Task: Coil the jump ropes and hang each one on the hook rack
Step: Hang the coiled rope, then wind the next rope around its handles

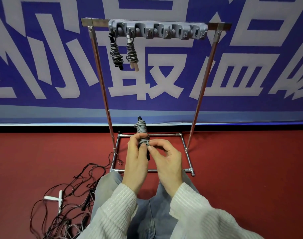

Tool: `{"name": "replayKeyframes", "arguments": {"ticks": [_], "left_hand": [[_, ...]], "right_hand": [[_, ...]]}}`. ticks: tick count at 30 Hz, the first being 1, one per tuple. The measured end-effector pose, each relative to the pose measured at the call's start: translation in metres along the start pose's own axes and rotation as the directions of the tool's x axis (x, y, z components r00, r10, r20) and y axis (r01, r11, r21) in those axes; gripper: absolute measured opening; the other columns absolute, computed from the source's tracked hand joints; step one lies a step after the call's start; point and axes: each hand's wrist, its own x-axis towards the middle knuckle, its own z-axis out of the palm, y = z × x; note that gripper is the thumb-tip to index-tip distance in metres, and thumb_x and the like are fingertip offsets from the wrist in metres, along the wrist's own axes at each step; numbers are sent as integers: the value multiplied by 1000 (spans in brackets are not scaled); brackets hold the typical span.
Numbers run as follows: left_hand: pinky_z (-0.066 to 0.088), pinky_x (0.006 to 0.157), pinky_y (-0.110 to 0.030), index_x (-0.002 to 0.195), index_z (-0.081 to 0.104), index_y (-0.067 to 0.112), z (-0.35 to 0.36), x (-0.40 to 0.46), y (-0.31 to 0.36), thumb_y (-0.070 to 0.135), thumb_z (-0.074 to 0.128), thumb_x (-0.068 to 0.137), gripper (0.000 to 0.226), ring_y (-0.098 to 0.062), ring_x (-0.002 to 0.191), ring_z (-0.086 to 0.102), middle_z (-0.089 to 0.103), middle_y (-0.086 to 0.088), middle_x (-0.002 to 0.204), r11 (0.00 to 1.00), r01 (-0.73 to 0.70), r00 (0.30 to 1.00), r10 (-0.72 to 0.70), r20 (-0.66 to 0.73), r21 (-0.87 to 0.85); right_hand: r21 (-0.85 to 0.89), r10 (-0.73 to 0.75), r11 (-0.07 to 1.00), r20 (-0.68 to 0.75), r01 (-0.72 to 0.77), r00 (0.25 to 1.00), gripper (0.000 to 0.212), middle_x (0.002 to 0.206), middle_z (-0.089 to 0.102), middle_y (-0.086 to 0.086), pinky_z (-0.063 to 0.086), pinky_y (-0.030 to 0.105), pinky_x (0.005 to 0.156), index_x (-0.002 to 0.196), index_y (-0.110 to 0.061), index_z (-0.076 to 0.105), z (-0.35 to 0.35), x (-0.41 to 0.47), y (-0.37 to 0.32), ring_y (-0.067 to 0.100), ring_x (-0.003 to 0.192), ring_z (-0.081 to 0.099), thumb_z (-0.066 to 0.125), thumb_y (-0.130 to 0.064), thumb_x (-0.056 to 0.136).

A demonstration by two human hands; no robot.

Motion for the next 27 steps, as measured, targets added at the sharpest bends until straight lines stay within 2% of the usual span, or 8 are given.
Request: {"name": "replayKeyframes", "arguments": {"ticks": [3, 5, 7, 11, 15, 18, 22, 27], "left_hand": [[56, 87, -39, 118, 57, 38, -2, 2, 3, 28, 45, 99, 24, -12, 101, 65, 67, 10, 109, 995, -48, 998, 45, 37, 92], [56, 91, -35, 116, 59, 32, -2, 2, 7, 15, 50, 103, 22, -10, 105, 67, 69, 16, 108, 993, -82, 997, 80, 17, 86], [58, 89, -36, 111, 61, 24, -2, 2, 9, 4, 54, 102, 23, -12, 101, 70, 69, 14, 107, 996, -81, 996, 82, -41, 38], [63, 83, -44, 103, 65, 13, 1, -1, 8, 2, 62, 99, 12, -26, 88, 74, 71, -5, 104, 996, -41, 989, 28, -144, -85], [63, 79, -47, 101, 65, 15, 0, 0, 8, 6, 61, 100, 10, -17, 79, 71, 72, 7, 92, 996, -93, 978, 93, -188, 10], [62, 78, -43, 102, 61, 20, 0, -1, 8, 9, 60, 100, 11, -14, 78, 70, 71, 6, 102, 984, -140, 972, 158, -172, 112], [56, 77, -21, 105, 56, 22, -3, -2, 12, 8, 59, 100, 15, -6, 91, 70, 68, -3, 122, 976, -150, 979, 170, -115, 159], [58, 86, -26, 114, 55, 24, -11, 4, 17, 10, 61, 99, 21, -6, 104, 70, 69, 9, 117, 969, -172, 985, 167, 44, 176]], "right_hand": [[-11, -28, 1000, -46, 28, 999, 24, 98, 71, 10, 53, 15, 78, 91, -10, 74, 0, 2, 3, 6, 91, 70, 69, 13, 87], [-11, -40, 999, -59, 40, 997, 24, 98, 71, 9, 54, 17, 78, 91, -11, 74, 0, 5, 5, 8, 91, 70, 69, 13, 88], [0, -49, 999, -63, 49, 997, 26, 98, 70, 6, 55, 20, 76, 91, -12, 74, -1, 9, 3, 8, 91, 70, 69, 13, 88], [20, -57, 998, -80, 59, 995, 28, 100, 70, 5, 54, 17, 76, 90, -17, 73, -2, 15, -4, 4, 91, 69, 69, 11, 88], [23, -51, 998, -79, 53, 996, 29, 100, 70, 6, 55, 20, 75, 91, -18, 73, 2, 13, -3, 6, 89, 70, 69, 11, 89], [29, -45, 998, -73, 47, 996, 29, 101, 70, 5, 56, 22, 72, 91, -19, 73, 3, 13, -2, 9, 87, 71, 69, 9, 89], [24, -45, 999, -97, 47, 994, 28, 102, 70, 8, 56, 20, 74, 92, -18, 73, 6, 12, -4, 8, 88, 71, 68, 10, 90], [79, -30, 996, -124, 40, 992, 26, 100, 72, 13, 54, 18, 79, 92, -14, 72, 3, 12, -6, 9, 93, 70, 67, 12, 90]]}}
